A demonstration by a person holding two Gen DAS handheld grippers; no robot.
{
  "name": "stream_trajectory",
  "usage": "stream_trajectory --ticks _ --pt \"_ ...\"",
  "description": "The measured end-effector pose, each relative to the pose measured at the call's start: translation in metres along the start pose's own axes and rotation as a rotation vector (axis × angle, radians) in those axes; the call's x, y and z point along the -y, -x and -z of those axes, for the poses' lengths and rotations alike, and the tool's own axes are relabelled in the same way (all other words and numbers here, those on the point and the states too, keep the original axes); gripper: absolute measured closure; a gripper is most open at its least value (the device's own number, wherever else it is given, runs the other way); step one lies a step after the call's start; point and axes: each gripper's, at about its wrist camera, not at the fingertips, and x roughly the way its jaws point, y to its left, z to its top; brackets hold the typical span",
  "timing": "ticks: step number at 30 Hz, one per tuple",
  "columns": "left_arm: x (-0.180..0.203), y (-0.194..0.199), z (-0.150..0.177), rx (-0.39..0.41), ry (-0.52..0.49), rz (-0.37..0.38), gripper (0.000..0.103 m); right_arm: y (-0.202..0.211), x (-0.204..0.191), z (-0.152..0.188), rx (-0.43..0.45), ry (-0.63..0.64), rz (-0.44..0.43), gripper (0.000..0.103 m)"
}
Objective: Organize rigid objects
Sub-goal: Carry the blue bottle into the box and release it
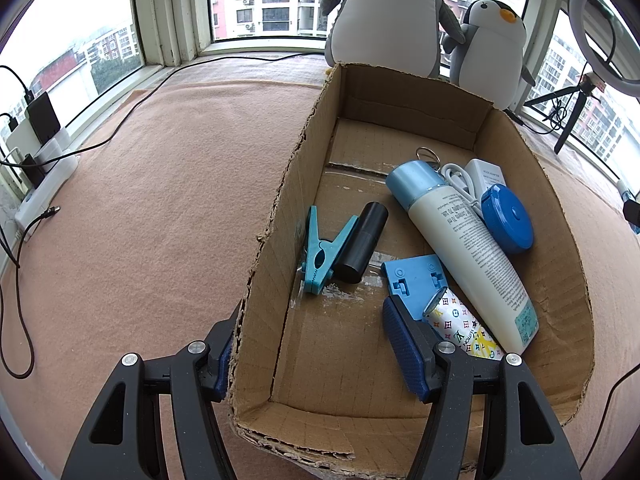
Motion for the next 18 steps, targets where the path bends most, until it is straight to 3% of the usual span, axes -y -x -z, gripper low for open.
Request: stream_trajectory --ticks 9,18 --pt "0.000 0.000 0.000 0.000 -0.001 0.000 0.035 -0.011 -0.065 -0.020 0.016 0.114 -0.117 0.072" --pt "0.000 0.000 0.000 0.000 0.003 0.003 0.035 -0.039 -0.119 -0.018 -0.031 0.197 -0.203 0.072"
